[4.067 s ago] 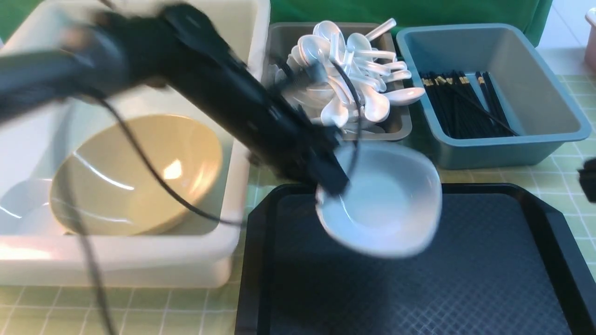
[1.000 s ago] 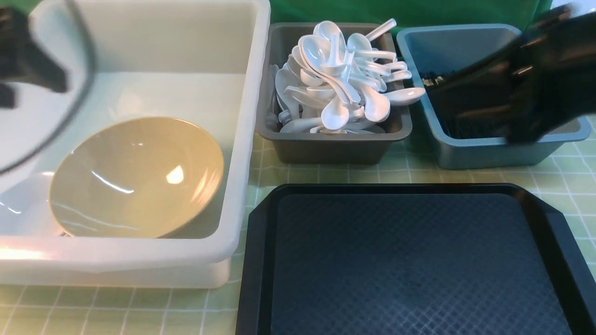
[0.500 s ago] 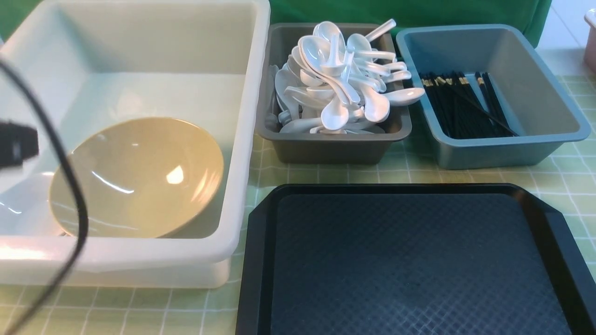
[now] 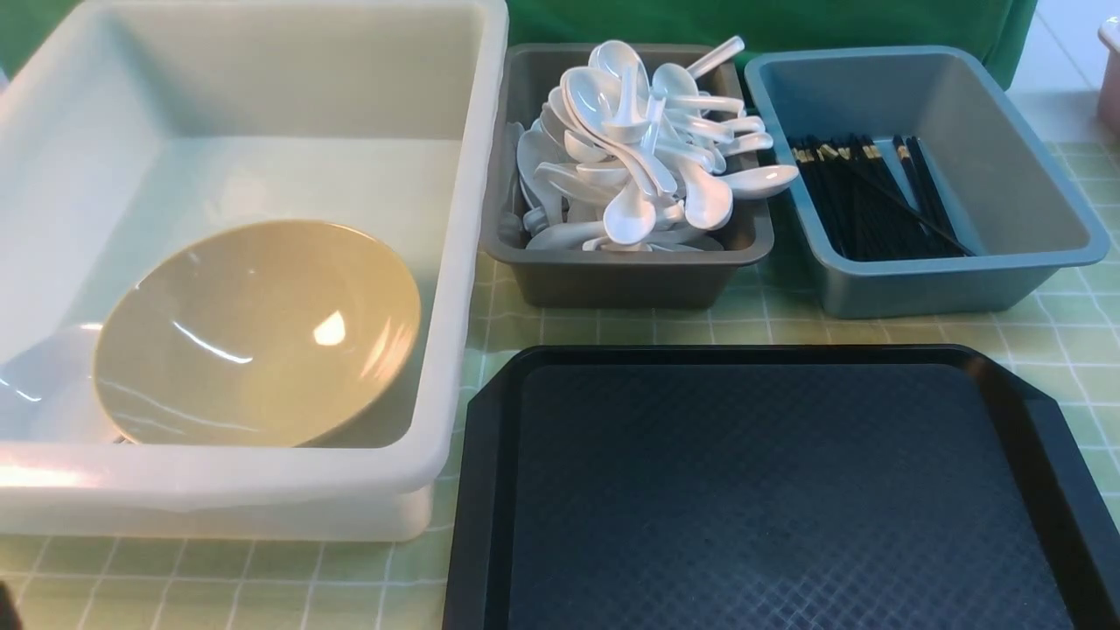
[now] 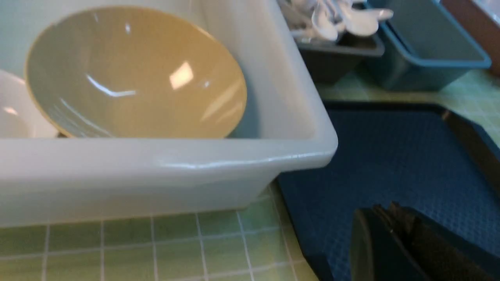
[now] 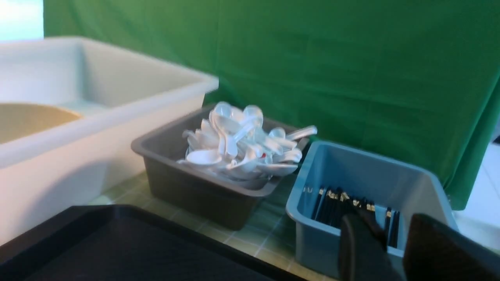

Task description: On green table put chopsticks spoon bowls plates into blue grey white boxes.

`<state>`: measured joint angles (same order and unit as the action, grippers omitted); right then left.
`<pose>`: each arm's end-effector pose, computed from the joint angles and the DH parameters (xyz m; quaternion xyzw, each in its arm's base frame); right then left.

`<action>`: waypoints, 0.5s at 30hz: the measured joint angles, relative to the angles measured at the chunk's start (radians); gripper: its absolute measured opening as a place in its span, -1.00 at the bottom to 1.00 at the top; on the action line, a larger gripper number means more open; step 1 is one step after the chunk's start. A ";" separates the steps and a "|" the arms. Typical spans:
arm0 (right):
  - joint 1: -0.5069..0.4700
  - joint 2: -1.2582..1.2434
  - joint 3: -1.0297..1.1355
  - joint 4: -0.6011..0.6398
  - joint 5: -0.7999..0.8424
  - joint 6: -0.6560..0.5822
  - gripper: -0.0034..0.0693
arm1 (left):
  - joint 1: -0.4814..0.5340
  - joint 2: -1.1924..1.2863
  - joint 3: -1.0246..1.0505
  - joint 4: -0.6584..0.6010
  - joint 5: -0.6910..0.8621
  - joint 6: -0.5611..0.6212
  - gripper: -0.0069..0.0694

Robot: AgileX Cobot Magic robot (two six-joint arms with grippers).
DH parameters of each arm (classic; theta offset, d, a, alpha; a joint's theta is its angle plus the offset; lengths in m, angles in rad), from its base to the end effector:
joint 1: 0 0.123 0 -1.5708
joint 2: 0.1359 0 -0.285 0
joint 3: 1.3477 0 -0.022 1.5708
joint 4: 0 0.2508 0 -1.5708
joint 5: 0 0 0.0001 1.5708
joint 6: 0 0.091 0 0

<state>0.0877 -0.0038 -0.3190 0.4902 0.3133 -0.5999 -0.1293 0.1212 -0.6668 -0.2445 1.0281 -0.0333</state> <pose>0.0267 0.0156 0.2924 -0.1258 0.6475 0.0320 0.7509 -0.0062 -0.0182 0.3283 0.0451 0.8248 -0.1661 0.5386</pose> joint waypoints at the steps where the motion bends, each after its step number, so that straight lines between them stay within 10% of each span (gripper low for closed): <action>1: 0.000 -0.007 0.001 0.000 -0.001 0.000 -0.40 | 0.000 -0.032 0.025 0.003 -0.044 0.000 -0.82; 15: 0.000 -0.012 0.001 0.002 -0.001 0.000 -0.37 | 0.000 -0.095 0.241 0.009 -0.235 0.002 -0.82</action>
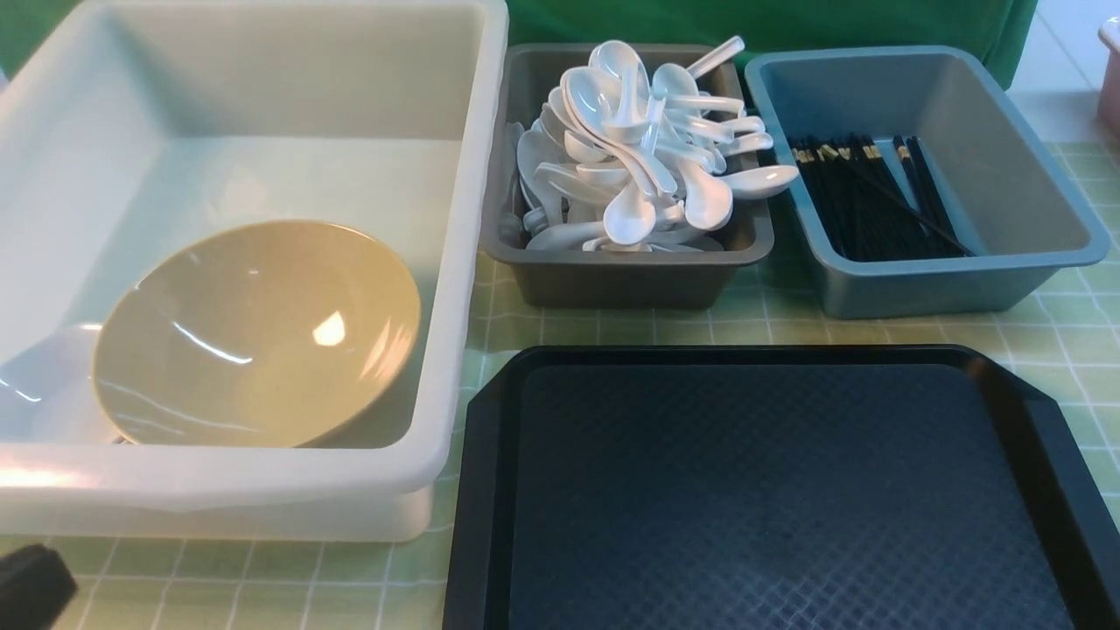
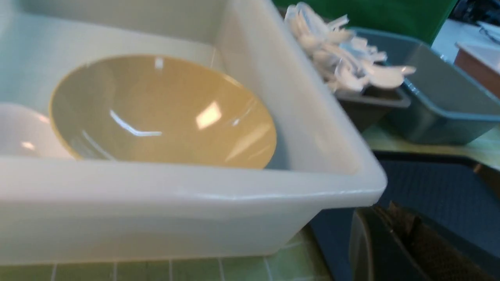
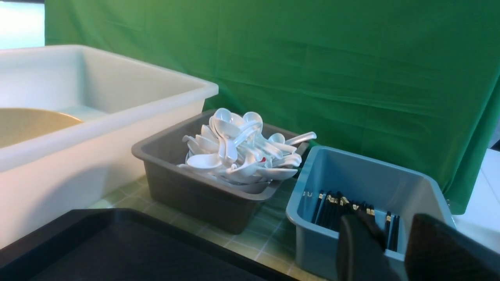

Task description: On green table put chopsticks spoon bowls plates into blue grey white boxes.

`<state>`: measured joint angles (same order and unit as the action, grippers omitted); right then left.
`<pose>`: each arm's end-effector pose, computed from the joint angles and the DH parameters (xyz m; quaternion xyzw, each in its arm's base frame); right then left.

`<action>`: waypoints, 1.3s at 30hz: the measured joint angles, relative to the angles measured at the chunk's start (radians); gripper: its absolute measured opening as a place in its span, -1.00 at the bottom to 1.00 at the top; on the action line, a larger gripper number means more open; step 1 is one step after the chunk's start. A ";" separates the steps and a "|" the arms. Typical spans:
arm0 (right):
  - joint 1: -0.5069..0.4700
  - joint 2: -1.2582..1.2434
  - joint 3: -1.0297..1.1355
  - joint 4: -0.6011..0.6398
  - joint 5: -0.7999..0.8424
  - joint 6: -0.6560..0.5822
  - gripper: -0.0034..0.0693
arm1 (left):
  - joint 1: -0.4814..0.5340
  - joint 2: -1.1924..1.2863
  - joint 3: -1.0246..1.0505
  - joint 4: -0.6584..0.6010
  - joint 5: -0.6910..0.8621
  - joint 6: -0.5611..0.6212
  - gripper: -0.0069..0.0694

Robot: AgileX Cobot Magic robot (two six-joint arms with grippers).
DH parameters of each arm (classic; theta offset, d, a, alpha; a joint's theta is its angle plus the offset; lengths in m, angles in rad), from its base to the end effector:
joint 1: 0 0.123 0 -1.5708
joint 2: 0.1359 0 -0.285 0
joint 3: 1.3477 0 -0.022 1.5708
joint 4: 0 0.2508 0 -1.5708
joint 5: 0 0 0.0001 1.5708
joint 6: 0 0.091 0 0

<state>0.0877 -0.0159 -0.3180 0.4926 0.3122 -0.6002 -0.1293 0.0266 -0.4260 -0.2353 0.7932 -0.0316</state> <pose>0.0248 0.0155 0.2925 -0.1250 0.6429 0.0325 0.7550 0.0140 -0.0171 0.2799 0.0221 0.8011 -0.1629 0.5755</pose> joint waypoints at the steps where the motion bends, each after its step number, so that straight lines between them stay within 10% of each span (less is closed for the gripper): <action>1: 0.000 0.000 0.000 0.000 0.000 0.000 -0.37 | 0.000 0.000 0.004 0.000 -0.004 0.000 -0.82; 16: 0.000 0.000 0.000 0.000 -0.001 0.000 -0.34 | 0.001 -0.036 0.265 0.235 -0.269 0.014 -0.82; 39: 0.000 -0.001 0.000 0.000 0.000 -0.004 -0.29 | 0.148 -0.039 0.447 0.181 -0.445 -0.010 -0.82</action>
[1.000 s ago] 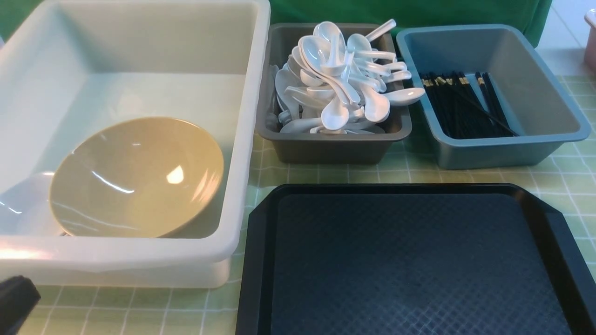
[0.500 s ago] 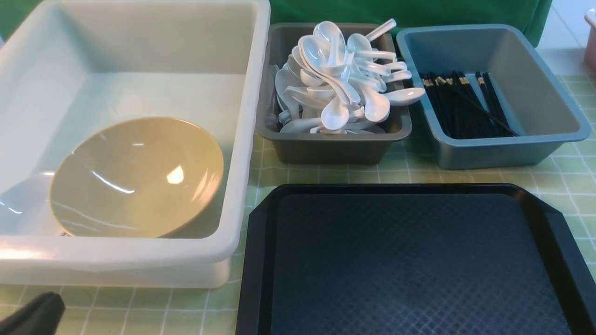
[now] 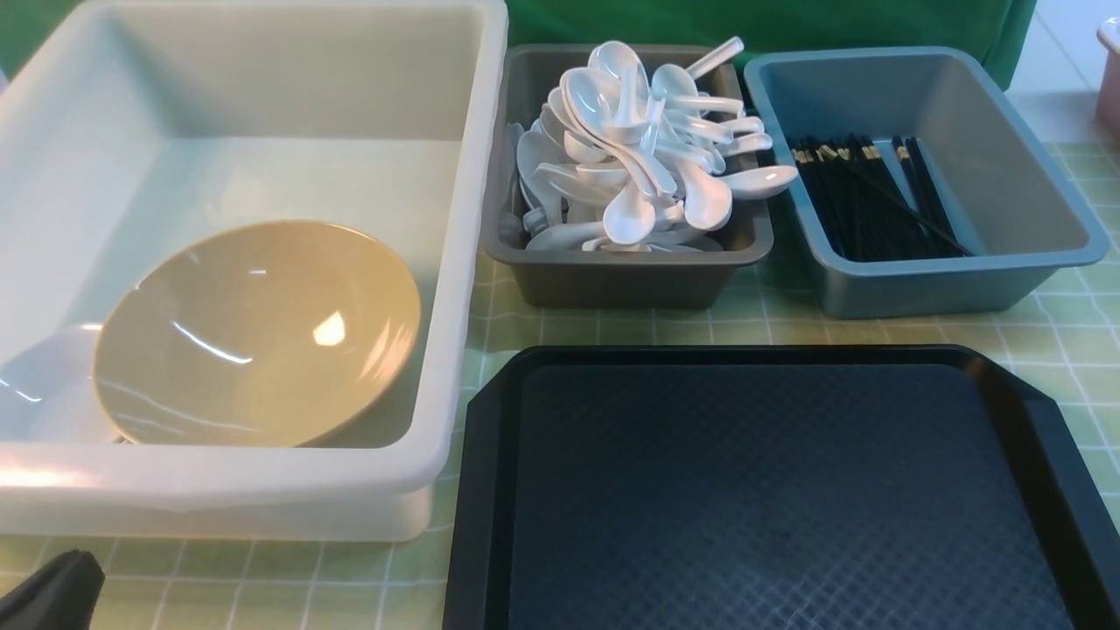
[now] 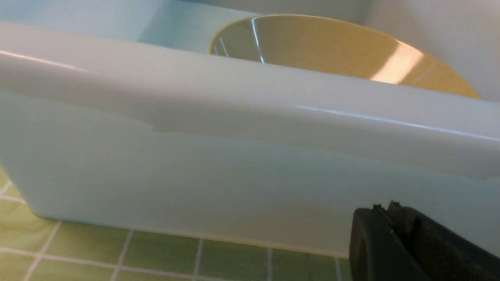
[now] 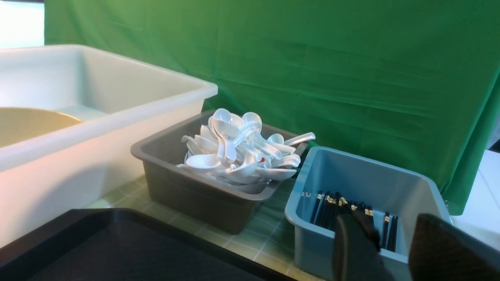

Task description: On green table put chopsticks spoon bowls plates into blue grey white boxes.

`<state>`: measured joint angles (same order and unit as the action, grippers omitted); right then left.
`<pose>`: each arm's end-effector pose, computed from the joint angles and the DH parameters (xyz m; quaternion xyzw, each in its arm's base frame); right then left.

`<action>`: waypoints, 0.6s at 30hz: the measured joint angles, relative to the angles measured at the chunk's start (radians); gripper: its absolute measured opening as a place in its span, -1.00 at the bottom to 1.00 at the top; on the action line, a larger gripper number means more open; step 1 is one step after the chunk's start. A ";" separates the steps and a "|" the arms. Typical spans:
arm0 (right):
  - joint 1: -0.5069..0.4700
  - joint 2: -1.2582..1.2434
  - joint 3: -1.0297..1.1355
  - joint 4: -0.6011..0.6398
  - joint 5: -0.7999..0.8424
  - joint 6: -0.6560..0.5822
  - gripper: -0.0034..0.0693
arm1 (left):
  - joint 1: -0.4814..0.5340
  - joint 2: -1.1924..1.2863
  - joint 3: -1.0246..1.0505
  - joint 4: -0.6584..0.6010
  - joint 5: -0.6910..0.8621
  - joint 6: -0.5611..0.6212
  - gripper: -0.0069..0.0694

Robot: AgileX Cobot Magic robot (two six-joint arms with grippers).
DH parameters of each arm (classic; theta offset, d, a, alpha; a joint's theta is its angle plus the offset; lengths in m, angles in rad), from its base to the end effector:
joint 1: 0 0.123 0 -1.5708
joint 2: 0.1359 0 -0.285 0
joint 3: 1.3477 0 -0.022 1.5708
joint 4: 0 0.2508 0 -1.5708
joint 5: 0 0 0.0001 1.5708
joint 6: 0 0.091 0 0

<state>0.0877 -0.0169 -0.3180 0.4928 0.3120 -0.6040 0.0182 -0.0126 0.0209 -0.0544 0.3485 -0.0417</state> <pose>0.0246 0.0155 0.2926 -0.1261 0.6423 0.0311 0.7554 0.0532 -0.0007 0.1755 -0.0385 0.7946 -0.0300 0.6051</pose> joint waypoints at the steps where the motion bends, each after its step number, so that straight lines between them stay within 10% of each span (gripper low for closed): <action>1: 0.000 0.000 0.000 0.000 0.000 0.000 -0.29 | -0.002 0.000 0.000 0.000 0.000 0.000 -0.82; 18: 0.000 0.000 0.000 0.000 0.000 0.000 -0.28 | -0.114 0.000 0.003 0.000 -0.014 0.000 -0.82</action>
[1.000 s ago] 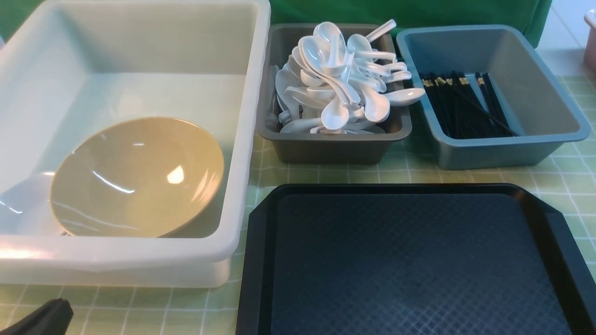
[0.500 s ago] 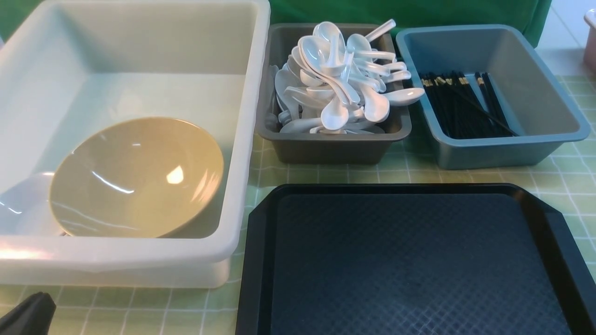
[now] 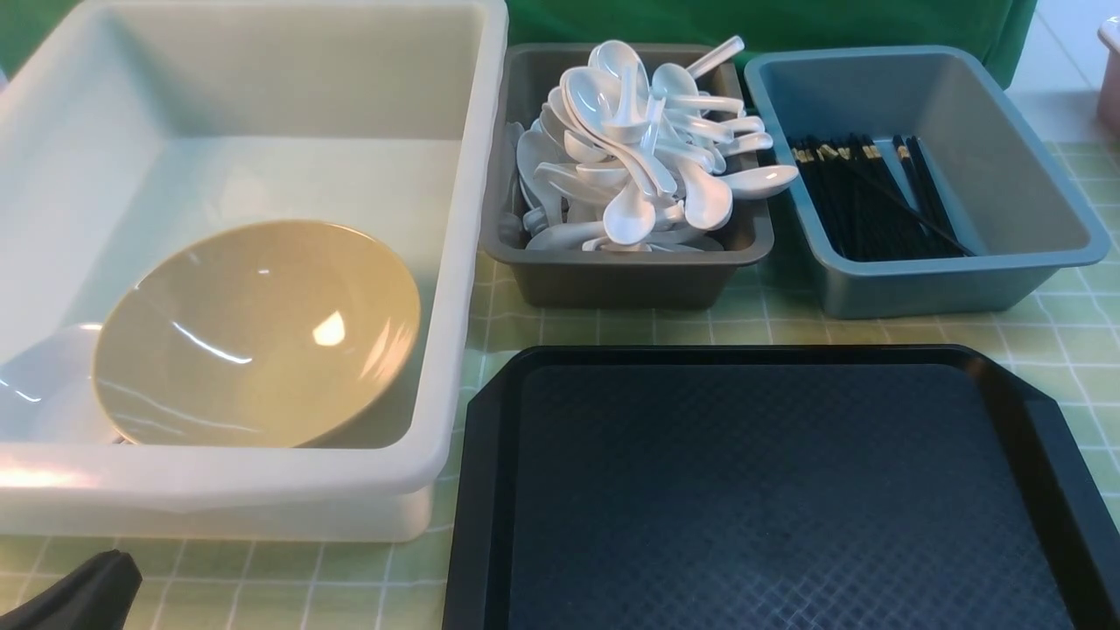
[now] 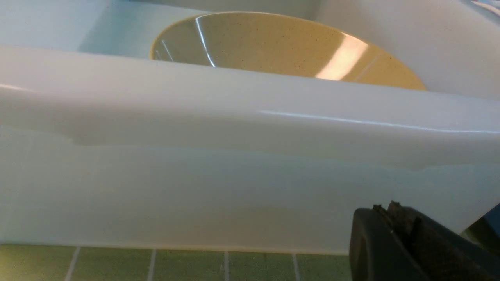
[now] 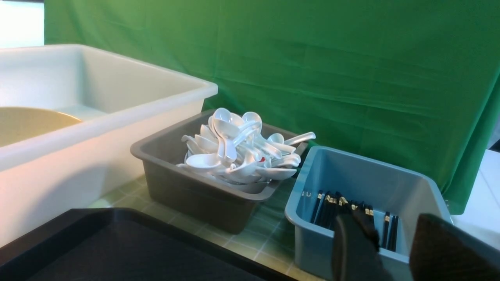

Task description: On green table put chopsticks spoon bowls plates into blue grey white boxes.

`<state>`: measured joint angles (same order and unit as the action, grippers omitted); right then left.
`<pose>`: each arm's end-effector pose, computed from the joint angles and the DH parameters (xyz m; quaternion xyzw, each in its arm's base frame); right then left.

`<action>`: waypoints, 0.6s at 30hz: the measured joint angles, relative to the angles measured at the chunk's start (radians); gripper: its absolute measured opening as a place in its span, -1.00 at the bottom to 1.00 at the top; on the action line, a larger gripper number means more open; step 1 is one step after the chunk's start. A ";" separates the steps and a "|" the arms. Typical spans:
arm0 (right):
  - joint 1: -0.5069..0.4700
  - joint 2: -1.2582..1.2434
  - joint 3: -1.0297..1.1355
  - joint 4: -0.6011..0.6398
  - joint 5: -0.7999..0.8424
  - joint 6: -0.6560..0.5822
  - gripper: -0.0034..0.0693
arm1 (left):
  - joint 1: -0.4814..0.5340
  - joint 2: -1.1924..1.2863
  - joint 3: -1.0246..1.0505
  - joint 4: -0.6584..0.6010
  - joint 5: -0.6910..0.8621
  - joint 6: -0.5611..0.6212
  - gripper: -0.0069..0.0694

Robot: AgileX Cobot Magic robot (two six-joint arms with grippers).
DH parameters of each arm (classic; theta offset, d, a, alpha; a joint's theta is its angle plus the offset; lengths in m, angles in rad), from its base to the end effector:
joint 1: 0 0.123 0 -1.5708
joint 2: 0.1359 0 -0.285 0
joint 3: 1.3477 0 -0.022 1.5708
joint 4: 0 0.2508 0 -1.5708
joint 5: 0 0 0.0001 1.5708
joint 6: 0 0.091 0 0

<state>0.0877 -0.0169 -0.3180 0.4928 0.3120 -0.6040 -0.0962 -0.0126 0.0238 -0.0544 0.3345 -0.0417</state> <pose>0.0246 0.0155 0.2926 -0.1261 0.6423 0.0311 0.7554 0.0531 -0.0068 0.1757 0.0067 0.7922 -0.0647 0.6068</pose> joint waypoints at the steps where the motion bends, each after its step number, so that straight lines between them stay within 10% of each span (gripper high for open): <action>1: 0.000 0.000 0.000 0.000 0.000 0.000 -0.28 | 0.000 0.000 0.000 0.000 0.000 0.000 -0.82; 11: -0.001 -0.001 0.000 -0.074 -0.016 -0.028 -0.26 | 0.000 0.000 0.000 0.000 -0.003 0.000 -0.82; 18: -0.004 -0.001 0.059 -0.398 -0.015 0.289 -0.26 | 0.000 0.000 0.000 0.000 -0.004 0.000 -0.82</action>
<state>0.0840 -0.0175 -0.2585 0.0944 0.2968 -0.3146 -0.0962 -0.0126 0.0238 -0.0544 0.3307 -0.0417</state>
